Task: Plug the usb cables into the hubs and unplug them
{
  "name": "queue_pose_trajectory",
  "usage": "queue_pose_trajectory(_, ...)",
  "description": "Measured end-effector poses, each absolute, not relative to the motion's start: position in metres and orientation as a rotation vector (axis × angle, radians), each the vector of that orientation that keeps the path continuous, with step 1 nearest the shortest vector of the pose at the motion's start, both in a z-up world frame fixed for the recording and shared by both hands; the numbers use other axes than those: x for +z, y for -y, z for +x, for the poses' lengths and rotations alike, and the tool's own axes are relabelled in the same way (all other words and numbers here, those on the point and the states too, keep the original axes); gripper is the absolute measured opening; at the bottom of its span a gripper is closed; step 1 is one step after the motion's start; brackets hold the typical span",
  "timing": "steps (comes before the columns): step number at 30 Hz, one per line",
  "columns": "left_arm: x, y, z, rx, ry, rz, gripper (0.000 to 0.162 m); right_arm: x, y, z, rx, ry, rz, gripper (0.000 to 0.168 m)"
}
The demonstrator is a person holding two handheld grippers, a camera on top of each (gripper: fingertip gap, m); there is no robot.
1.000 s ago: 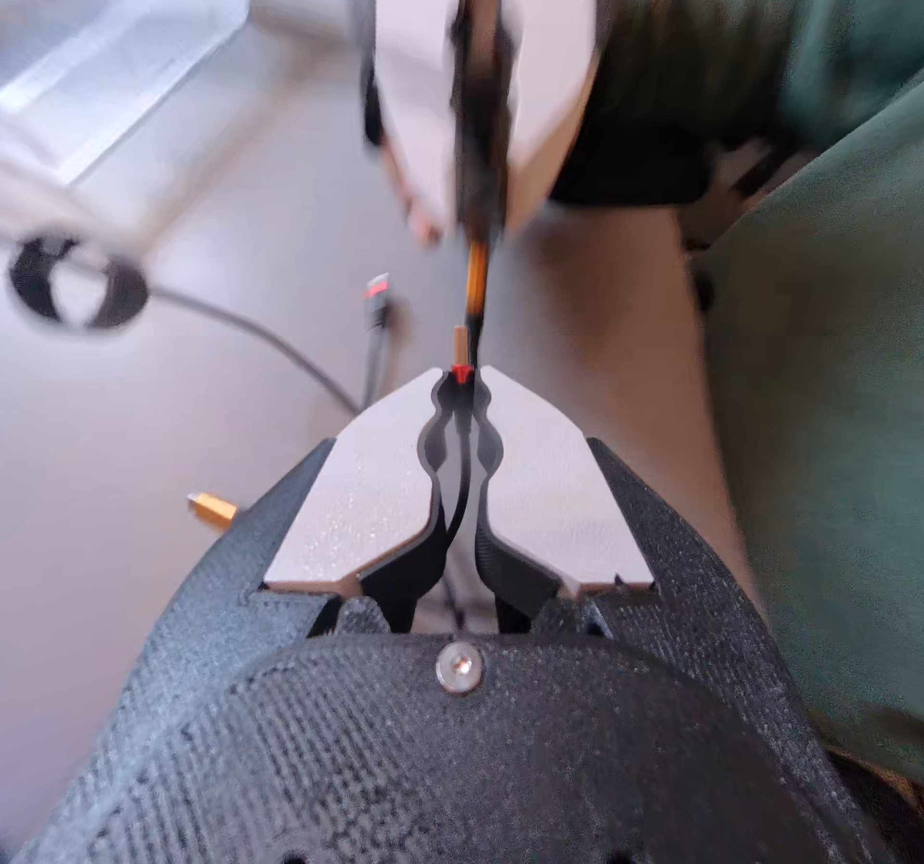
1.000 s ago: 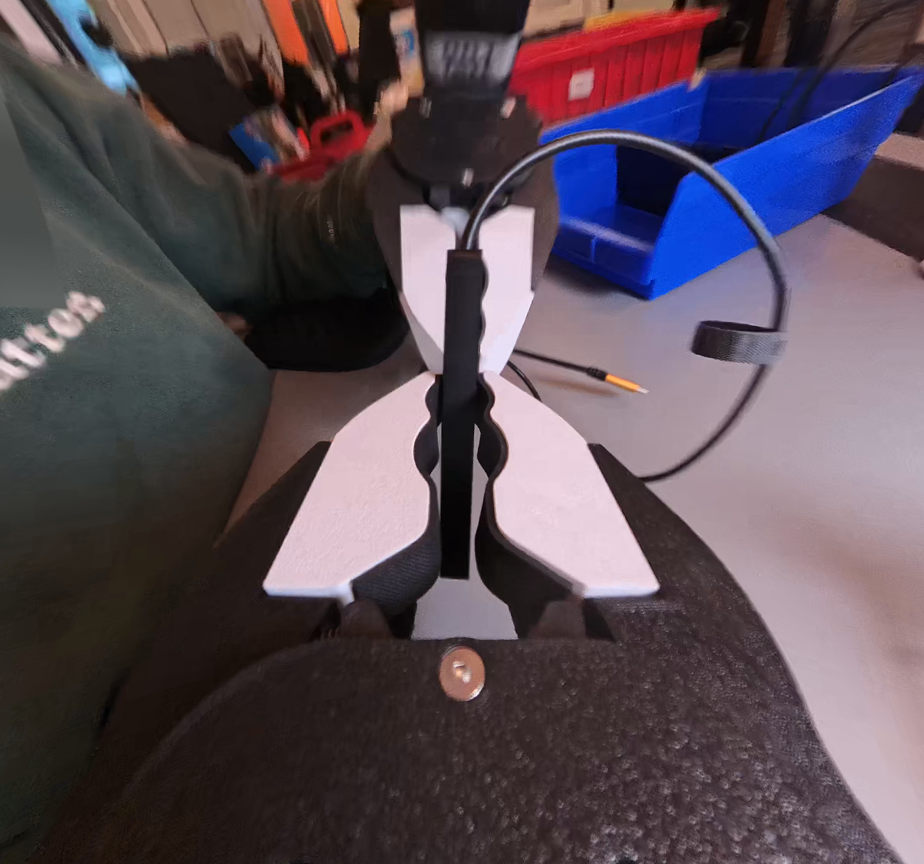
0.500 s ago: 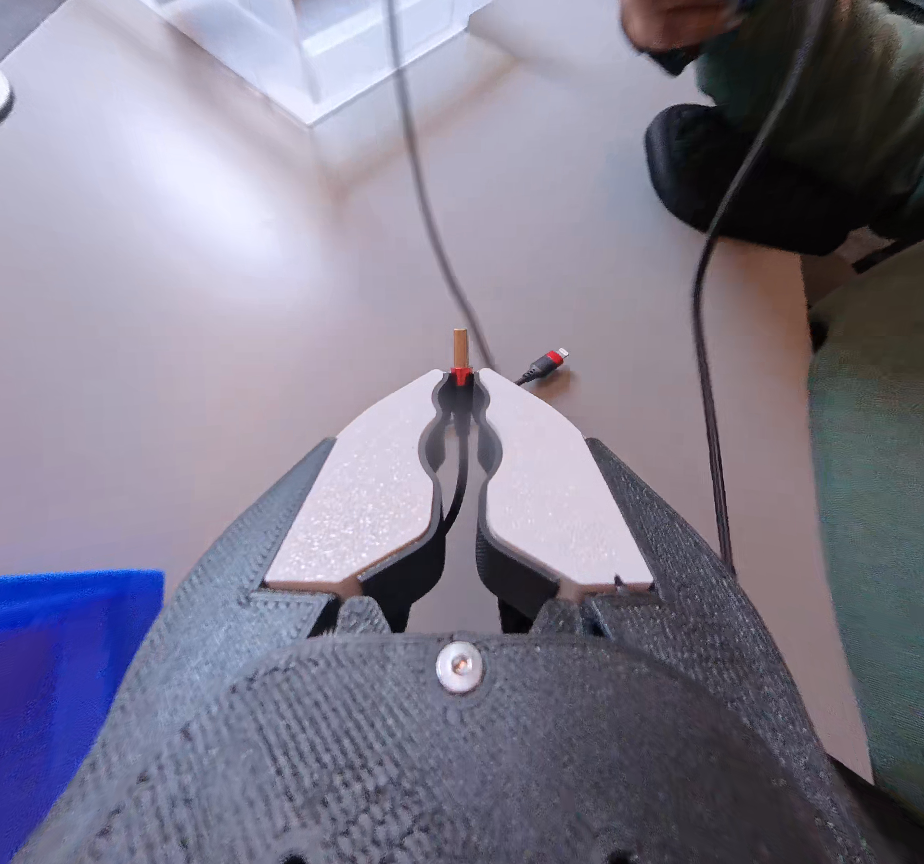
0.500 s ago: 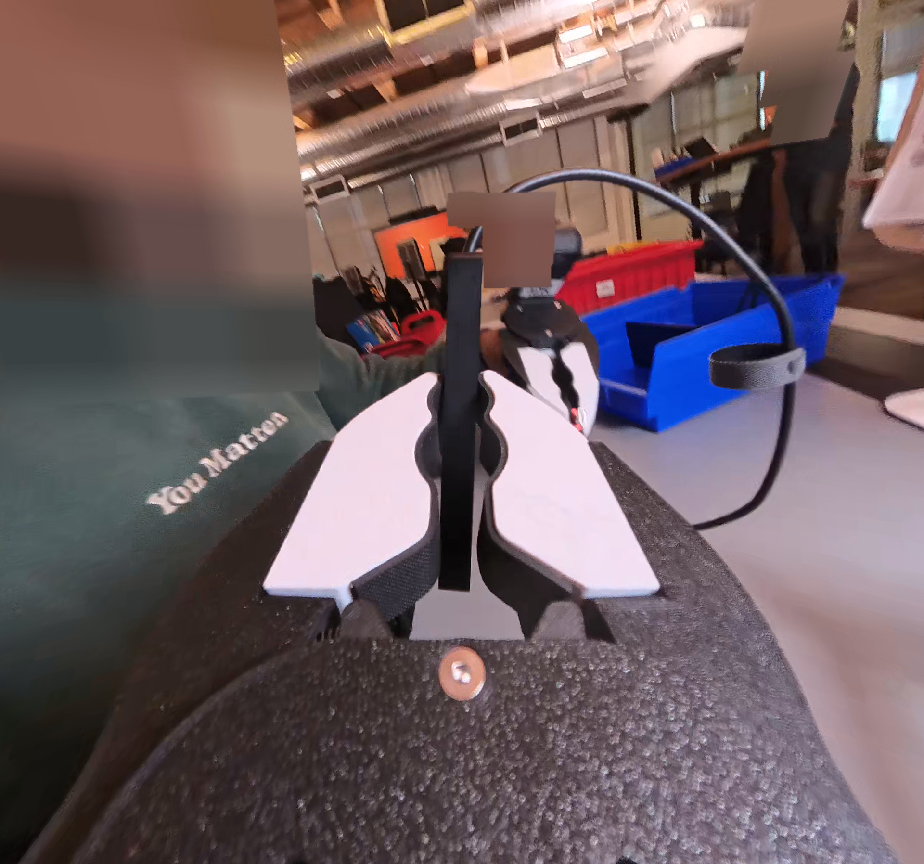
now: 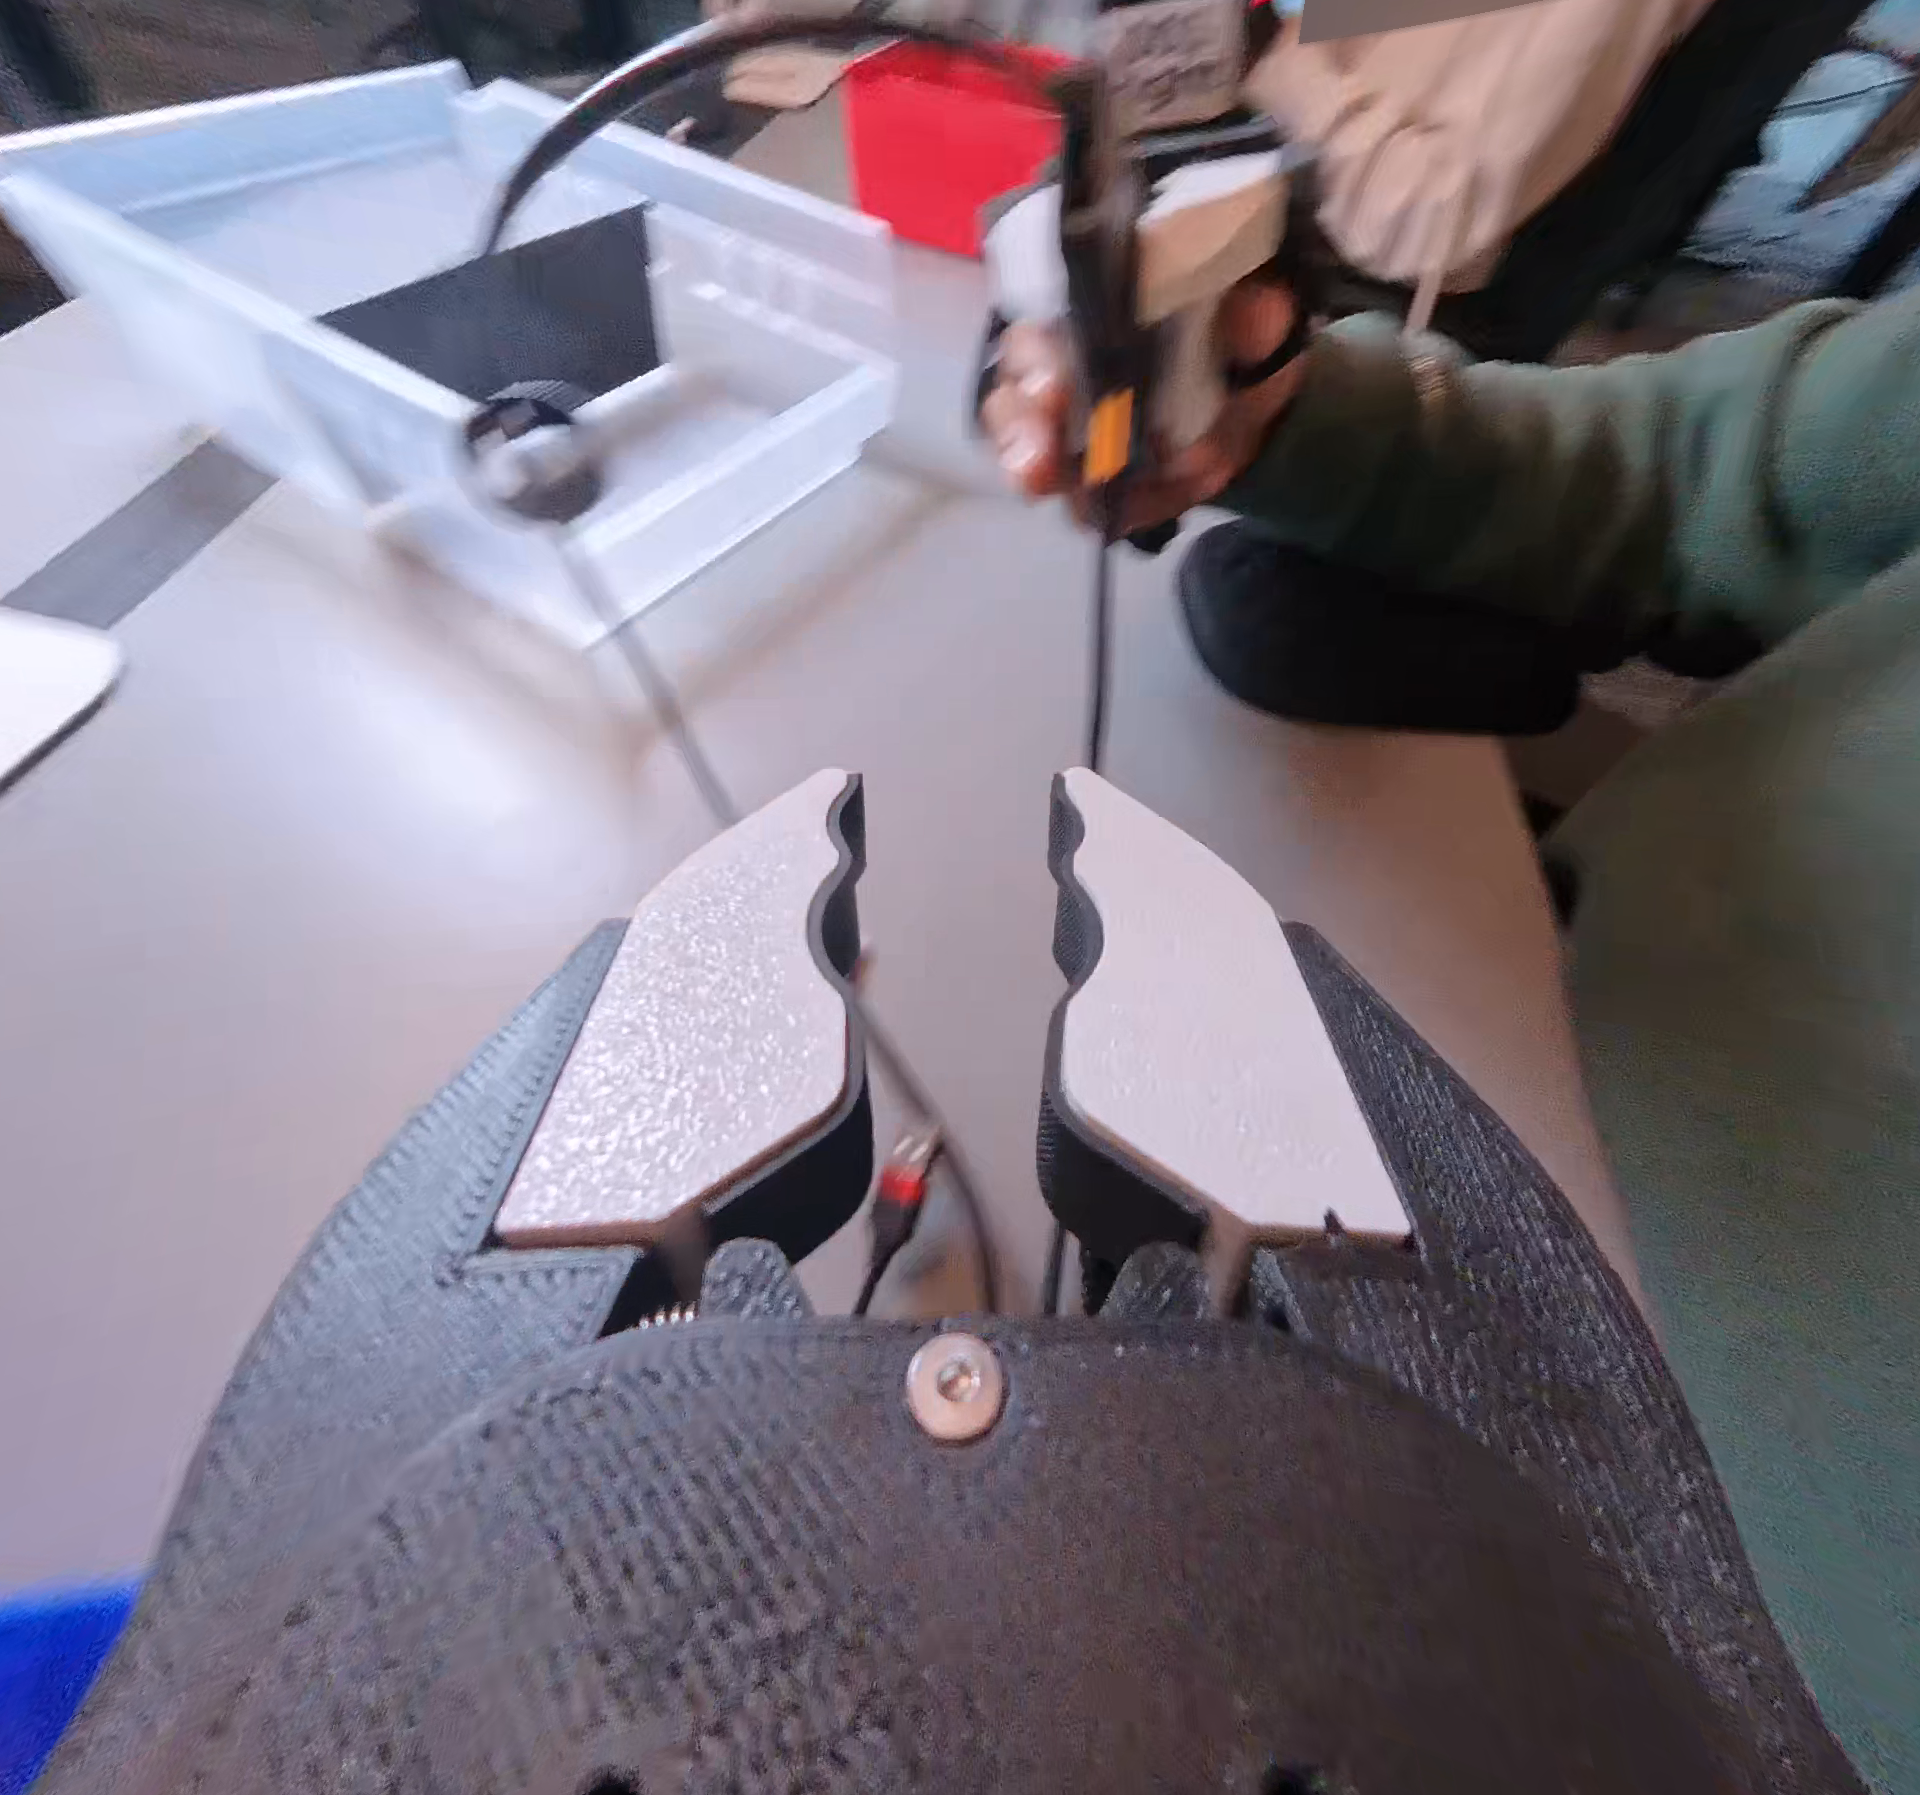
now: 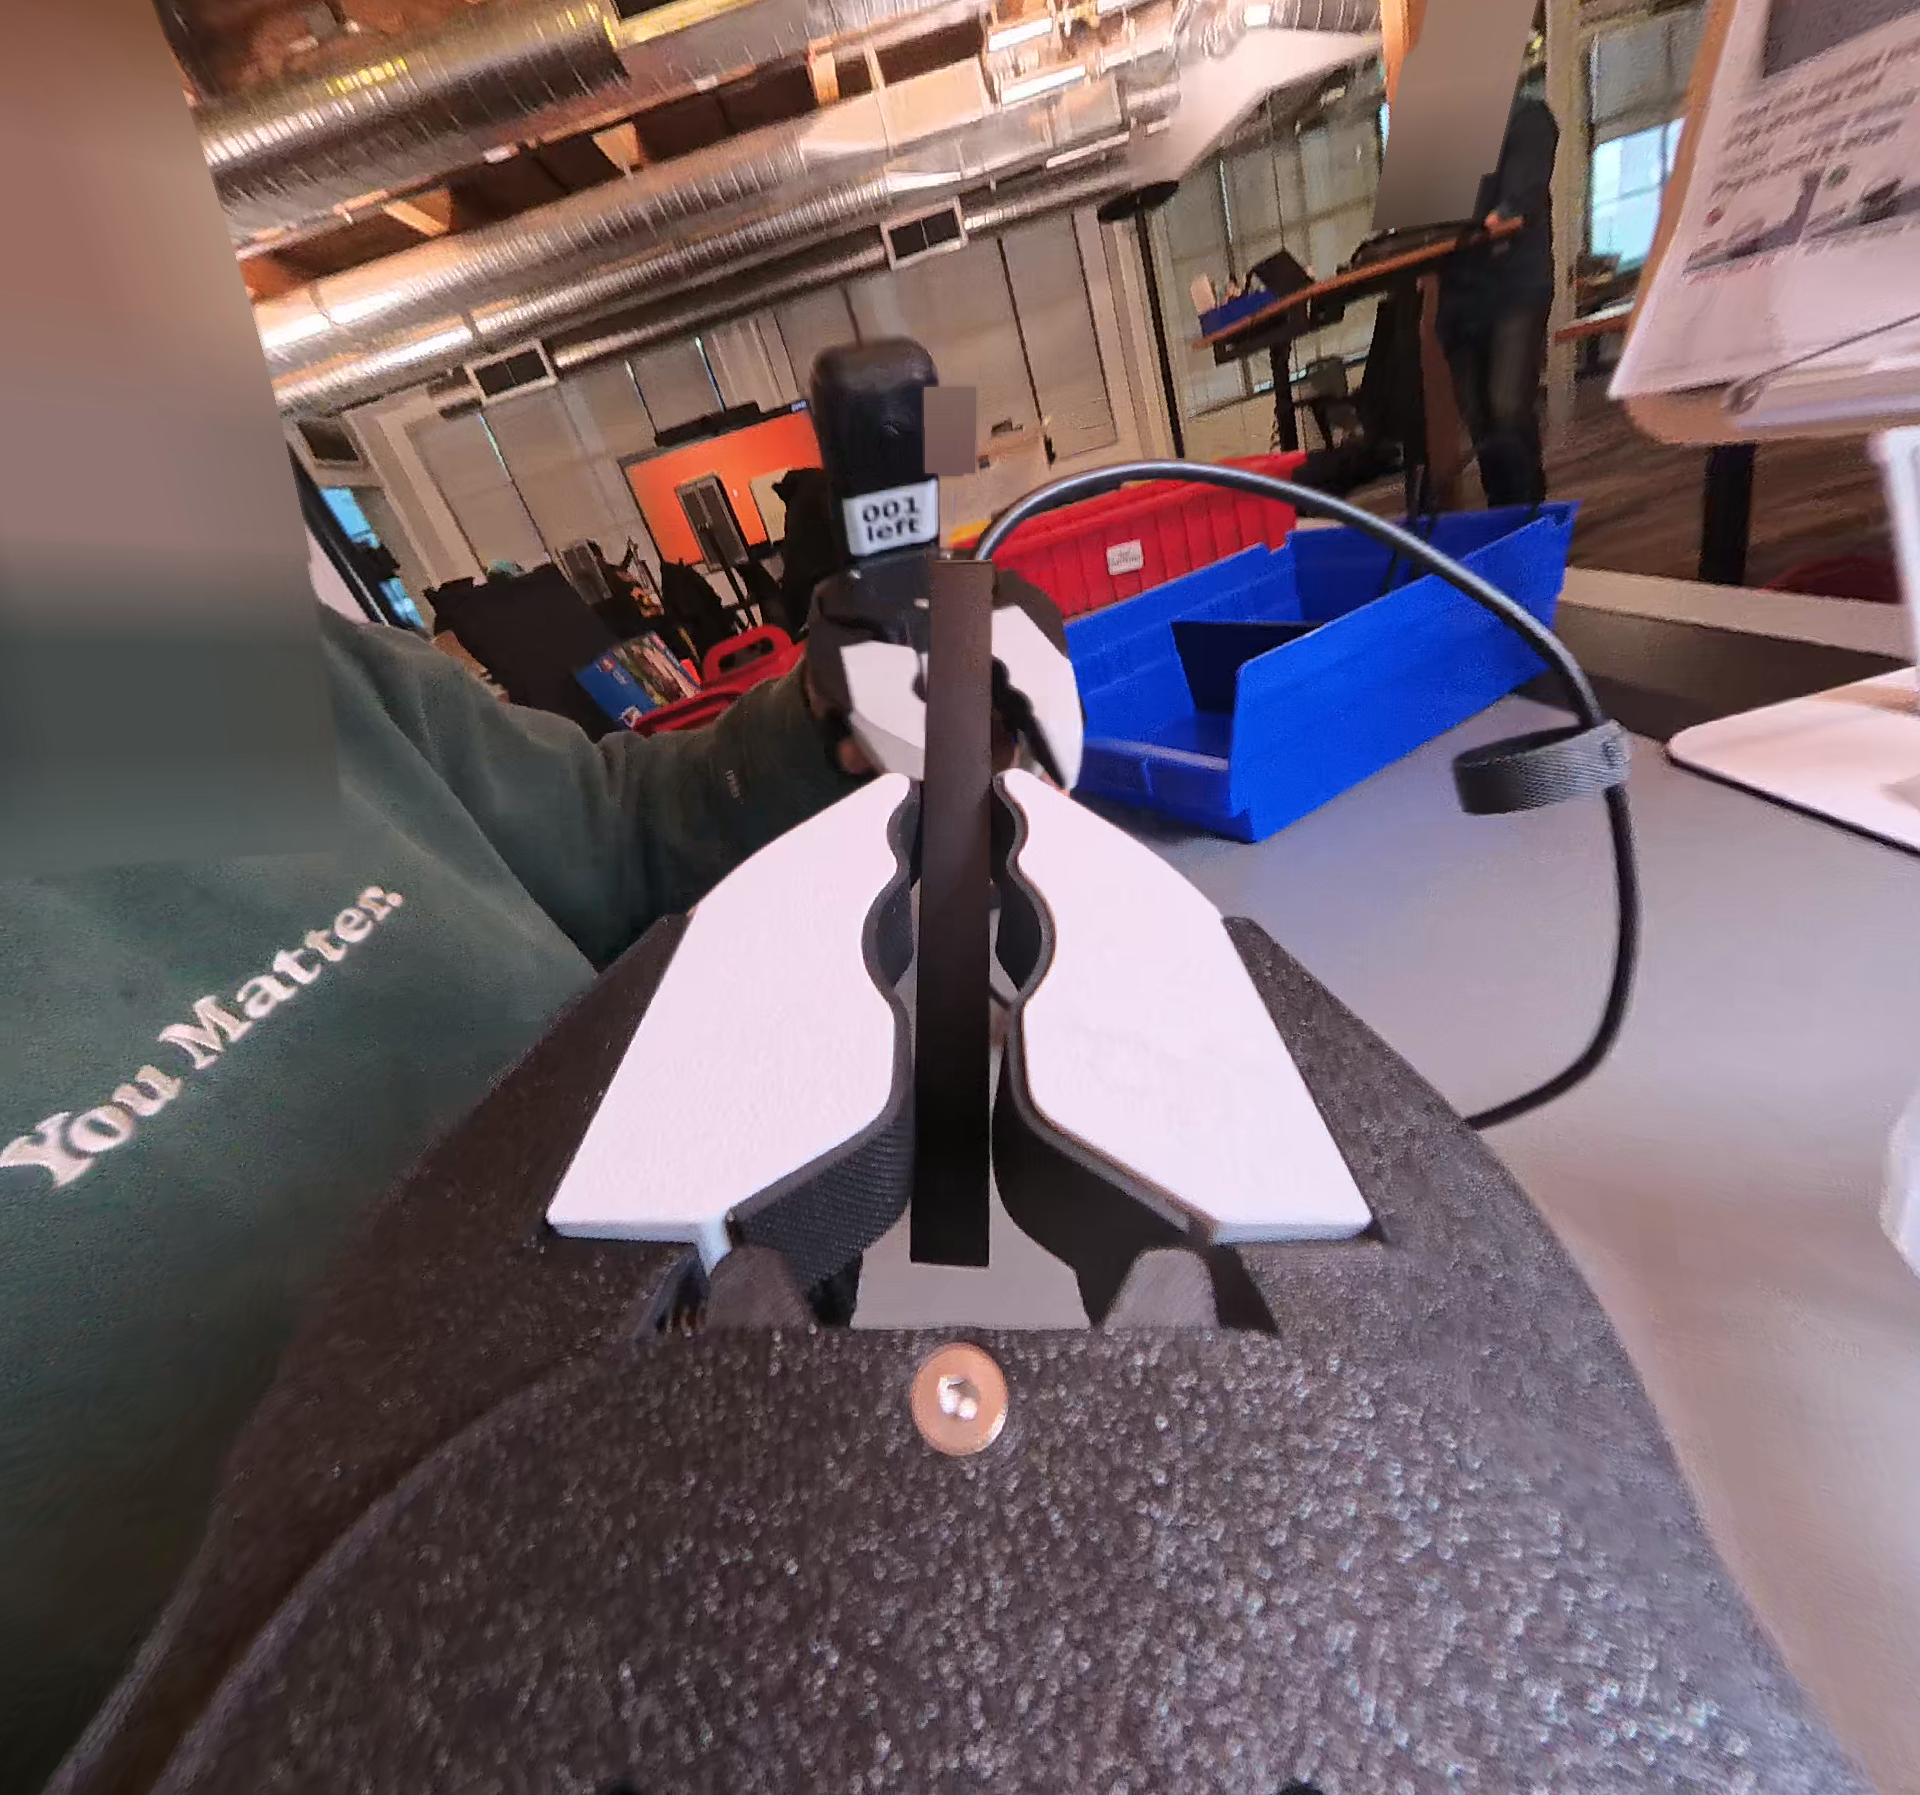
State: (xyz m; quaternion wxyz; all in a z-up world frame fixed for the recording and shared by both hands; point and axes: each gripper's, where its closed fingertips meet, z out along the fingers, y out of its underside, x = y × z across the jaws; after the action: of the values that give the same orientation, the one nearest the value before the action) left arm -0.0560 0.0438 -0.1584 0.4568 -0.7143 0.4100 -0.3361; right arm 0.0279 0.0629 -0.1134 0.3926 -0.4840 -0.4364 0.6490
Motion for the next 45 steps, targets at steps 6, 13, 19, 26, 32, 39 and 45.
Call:
queue_pose_trajectory(6,-0.166,-0.022,0.015,-0.919,-1.133,-1.680,0.026,-0.126,-0.037,-0.008,1.680,1.146,-1.253,0.012)
queue_pose_trajectory(13,-0.177,-0.021,0.013,-0.974,-1.130,-1.755,0.007,-0.129,-0.027,-0.012,1.647,1.191,-1.237,0.012)
queue_pose_trajectory(19,-0.184,-0.016,0.005,-1.024,-1.153,-1.805,0.007,-0.149,-0.021,-0.015,1.484,1.349,-1.278,0.012)
queue_pose_trajectory(26,-0.182,-0.018,-0.001,-1.035,-1.120,-1.767,0.007,-0.159,-0.020,-0.019,1.480,1.367,-1.319,0.011)
queue_pose_trajectory(32,-0.180,-0.012,-0.002,-1.131,-1.122,-1.790,0.008,-0.154,-0.017,-0.020,1.522,1.339,-1.294,0.011)
queue_pose_trajectory(39,-0.216,-0.020,-0.050,-0.971,-1.127,-1.935,0.008,-0.052,-0.093,0.078,1.353,0.893,-1.087,0.011)
queue_pose_trajectory(45,-0.214,-0.027,-0.063,-0.943,-1.100,-1.940,0.007,-0.064,-0.102,0.081,1.304,0.888,-1.145,0.011)
